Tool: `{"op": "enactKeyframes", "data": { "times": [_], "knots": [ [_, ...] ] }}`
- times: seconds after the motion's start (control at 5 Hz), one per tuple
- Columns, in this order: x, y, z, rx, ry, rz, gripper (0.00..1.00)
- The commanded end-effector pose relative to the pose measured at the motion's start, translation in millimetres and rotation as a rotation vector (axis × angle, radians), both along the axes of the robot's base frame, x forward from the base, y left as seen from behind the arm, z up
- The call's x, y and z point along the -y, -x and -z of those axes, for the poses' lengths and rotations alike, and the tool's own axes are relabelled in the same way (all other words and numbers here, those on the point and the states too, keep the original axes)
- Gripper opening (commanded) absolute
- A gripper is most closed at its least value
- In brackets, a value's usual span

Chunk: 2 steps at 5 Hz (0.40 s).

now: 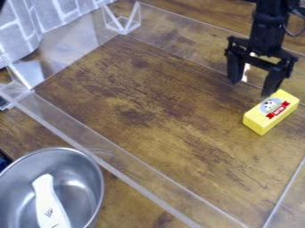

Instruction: Move the yellow butter to the right side of the table

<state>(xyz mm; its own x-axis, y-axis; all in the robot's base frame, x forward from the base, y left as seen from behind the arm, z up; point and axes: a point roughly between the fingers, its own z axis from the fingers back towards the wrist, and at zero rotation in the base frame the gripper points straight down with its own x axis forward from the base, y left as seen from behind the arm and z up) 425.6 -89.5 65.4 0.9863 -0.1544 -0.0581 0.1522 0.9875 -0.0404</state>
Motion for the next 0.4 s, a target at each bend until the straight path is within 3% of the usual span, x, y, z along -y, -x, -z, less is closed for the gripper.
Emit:
{"op": "enactKeyframes", "data": {
  "times": [0.0, 0.2],
  "knots": [
    [-2.9, -6.7, -43.0, 0.101, 0.012, -0.008, 1.0],
    [1.2, -11.3, -30.5, 0.079, 0.004, -0.006, 1.0]
  ]
}}
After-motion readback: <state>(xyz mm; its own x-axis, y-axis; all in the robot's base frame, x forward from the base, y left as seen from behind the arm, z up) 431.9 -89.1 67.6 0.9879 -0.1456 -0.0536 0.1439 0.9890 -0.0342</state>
